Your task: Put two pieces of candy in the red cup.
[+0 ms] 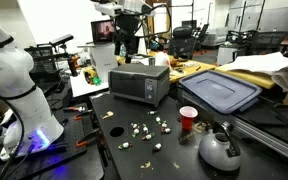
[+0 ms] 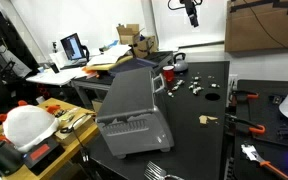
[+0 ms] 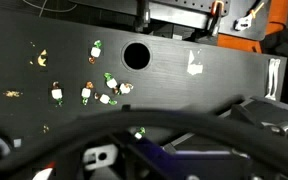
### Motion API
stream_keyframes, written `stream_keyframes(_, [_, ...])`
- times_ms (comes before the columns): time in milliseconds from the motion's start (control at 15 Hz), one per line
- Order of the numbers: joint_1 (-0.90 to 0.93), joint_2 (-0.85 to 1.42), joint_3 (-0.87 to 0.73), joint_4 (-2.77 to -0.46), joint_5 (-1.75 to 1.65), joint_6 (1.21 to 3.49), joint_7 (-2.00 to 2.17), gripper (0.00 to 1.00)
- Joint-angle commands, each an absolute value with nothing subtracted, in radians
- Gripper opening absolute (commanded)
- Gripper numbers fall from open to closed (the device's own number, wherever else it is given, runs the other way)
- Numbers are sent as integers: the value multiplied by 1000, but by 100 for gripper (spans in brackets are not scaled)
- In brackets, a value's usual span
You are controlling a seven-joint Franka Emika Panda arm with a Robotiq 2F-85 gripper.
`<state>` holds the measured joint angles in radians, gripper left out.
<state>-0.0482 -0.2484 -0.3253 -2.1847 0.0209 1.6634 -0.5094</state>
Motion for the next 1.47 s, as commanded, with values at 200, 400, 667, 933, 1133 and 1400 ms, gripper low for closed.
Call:
stream_keyframes(200, [-81, -245, -295, -2183, 28, 1662, -516, 100])
stream_keyframes(400, [-81, -245, -295, -2183, 28, 1662, -516, 100])
stream_keyframes(667, [-81, -245, -295, -2183, 28, 1662, -516, 100])
stream_keyframes(933, [-93, -231, -291, -2198, 15, 1710, -499, 100])
stream_keyframes(1133, [-115, -191, -284, -2230, 4, 1820, -472, 100])
stream_keyframes(1400, [-134, -140, -268, -2293, 9, 1953, -419, 100])
